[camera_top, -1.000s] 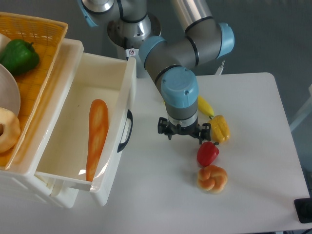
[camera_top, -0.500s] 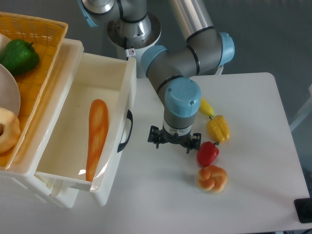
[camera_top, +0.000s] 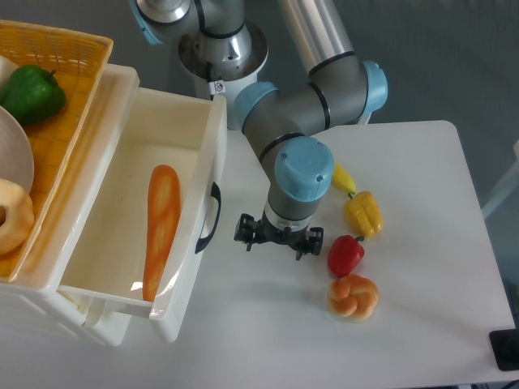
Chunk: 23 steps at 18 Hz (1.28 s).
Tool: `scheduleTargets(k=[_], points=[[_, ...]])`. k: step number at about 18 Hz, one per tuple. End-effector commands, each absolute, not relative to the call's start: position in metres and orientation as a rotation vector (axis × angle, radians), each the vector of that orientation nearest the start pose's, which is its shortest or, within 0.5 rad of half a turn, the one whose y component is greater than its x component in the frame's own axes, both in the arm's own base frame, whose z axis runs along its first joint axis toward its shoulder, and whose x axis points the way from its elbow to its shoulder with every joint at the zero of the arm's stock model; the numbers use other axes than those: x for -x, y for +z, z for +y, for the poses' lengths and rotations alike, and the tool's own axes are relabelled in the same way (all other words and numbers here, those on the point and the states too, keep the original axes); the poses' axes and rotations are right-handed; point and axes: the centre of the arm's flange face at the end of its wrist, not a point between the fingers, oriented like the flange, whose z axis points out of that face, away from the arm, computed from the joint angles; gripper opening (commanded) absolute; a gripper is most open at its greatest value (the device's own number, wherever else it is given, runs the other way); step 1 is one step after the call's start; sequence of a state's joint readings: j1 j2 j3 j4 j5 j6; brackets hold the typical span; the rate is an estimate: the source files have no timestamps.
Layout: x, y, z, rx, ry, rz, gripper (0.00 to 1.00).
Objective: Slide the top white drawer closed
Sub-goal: 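Lower the gripper against the front face of the open drawer, then push the drawer front with the gripper into the cabinet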
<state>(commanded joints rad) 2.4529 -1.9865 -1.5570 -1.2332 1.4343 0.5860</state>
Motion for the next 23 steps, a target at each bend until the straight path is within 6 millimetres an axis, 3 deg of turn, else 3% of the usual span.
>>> scheduleTargets(k=[3, 23], points=[[0.379, 0.293, 0.519, 3.063, -0.224, -0.435, 1.00], [0.364, 0.303, 0.524, 3.050, -0.258, -0.435, 1.00]])
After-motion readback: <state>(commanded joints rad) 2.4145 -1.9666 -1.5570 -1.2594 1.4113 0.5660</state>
